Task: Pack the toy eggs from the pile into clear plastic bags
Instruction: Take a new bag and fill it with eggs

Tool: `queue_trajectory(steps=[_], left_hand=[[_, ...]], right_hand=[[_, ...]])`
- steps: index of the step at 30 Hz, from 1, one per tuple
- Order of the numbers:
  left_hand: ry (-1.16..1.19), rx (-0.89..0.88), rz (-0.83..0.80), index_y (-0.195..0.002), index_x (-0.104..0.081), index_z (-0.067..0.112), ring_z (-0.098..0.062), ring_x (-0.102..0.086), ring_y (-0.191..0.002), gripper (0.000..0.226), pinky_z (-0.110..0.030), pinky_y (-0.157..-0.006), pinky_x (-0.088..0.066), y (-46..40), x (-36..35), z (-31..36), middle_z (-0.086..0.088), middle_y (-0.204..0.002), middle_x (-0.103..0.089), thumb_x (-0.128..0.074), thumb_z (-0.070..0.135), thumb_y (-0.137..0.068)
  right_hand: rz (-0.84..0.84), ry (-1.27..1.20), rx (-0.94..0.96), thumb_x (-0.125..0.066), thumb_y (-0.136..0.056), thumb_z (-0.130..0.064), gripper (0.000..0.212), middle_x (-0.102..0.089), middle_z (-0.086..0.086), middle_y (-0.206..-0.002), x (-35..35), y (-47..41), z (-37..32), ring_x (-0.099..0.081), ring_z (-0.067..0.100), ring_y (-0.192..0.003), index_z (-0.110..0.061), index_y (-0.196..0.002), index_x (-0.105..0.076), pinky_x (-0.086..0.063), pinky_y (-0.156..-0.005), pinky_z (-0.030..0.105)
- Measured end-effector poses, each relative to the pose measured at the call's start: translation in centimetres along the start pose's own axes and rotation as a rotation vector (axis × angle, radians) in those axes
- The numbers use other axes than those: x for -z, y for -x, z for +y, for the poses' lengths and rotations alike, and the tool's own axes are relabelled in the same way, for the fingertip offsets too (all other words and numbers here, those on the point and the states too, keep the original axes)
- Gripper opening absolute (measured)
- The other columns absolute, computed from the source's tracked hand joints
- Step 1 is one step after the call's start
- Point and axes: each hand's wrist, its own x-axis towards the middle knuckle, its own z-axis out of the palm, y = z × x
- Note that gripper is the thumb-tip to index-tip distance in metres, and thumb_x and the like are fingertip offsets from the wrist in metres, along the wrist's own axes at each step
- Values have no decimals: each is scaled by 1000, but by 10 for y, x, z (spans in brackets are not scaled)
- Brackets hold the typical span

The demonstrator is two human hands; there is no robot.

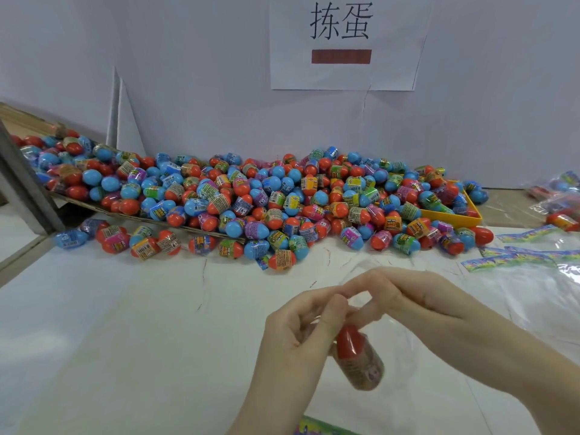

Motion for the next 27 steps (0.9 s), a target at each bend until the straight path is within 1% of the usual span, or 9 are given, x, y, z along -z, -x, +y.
queue_trajectory(steps=[2, 4, 7, 11, 15, 18, 21, 25, 27], left_hand=[[50, 44, -12, -85, -73, 35, -18, -71, -76, 23, -21, -62, -55, -1, 2, -1, -1, -80, -74, -60, 39, -66], [77, 60, -25, -87, -72, 34, -19, -71, -77, 30, -23, -64, -56, -1, 2, 0, -1, -83, -74, -58, 44, -62], [94, 68, -71, -93, -71, 33, -23, -70, -85, 37, -29, -72, -58, 0, 2, 2, 2, -89, -74, -73, 52, -62], [84, 133, -190, -110, -60, 22, -15, -70, -87, 72, -18, -67, -52, 1, 9, -4, 4, -97, -73, -80, 33, -42], [35, 122, -218, -94, -71, 25, -17, -71, -82, 55, -20, -68, -53, -1, 10, -9, -2, -90, -74, -82, 23, -40], [28, 101, -180, -96, -69, 22, -17, -71, -82, 58, -18, -66, -52, -2, 9, -11, -2, -91, -74, -82, 19, -39], [-28, 79, -66, -94, -65, 23, -10, -70, -76, 64, -13, -59, -50, -2, 7, -13, 8, -87, -73, -84, 14, -34], [-147, -12, 25, -92, -61, 29, -10, -68, -75, 63, -14, -60, -50, -1, 4, -16, 14, -91, -70, -83, 12, -36], [-155, -8, 25, -90, -62, 34, -11, -68, -77, 65, -16, -61, -51, -1, 6, -16, 12, -92, -70, -82, 17, -30]], right_hand=[[-93, 94, -13, -39, -71, -80, 46, -68, -26, -90, 5, 1, 1, -62, 4, -95, -53, -105, -54, -50, -84, 30], [-125, 260, -13, -56, -59, -77, 55, -64, -35, -92, 10, 0, 1, -56, 0, -98, -61, -111, -43, -47, -88, 38], [-99, 430, 17, -68, -47, -66, 73, -58, -42, -93, 14, -3, 2, -46, -11, -98, -62, -113, -35, -38, -91, 33], [11, 367, 45, -74, -52, -62, 68, -63, -30, -91, 14, -6, 2, -51, -3, -95, -57, -112, -41, -38, -90, 30], [127, 278, 84, -79, -57, -46, 51, -66, -21, -79, 10, -4, 3, -54, 2, -91, -48, -102, -55, -37, -85, 17], [168, 276, 97, -81, -59, -36, 48, -66, -20, -74, 6, -1, 3, -55, 2, -88, -45, -99, -57, -35, -85, 16], [160, 358, 123, -75, -66, -46, 45, -64, -29, -82, 2, -2, 4, -52, -5, -97, -46, -104, -51, -27, -92, 28], [114, 440, 104, -69, -65, -54, 52, -49, -42, -105, -1, -4, 6, -31, -24, -108, -59, -106, -38, -14, -85, 10], [38, 406, 96, -72, -70, -46, 52, -54, -39, -102, -3, -7, 8, -35, -21, -109, -59, -105, -36, -13, -86, 10]])
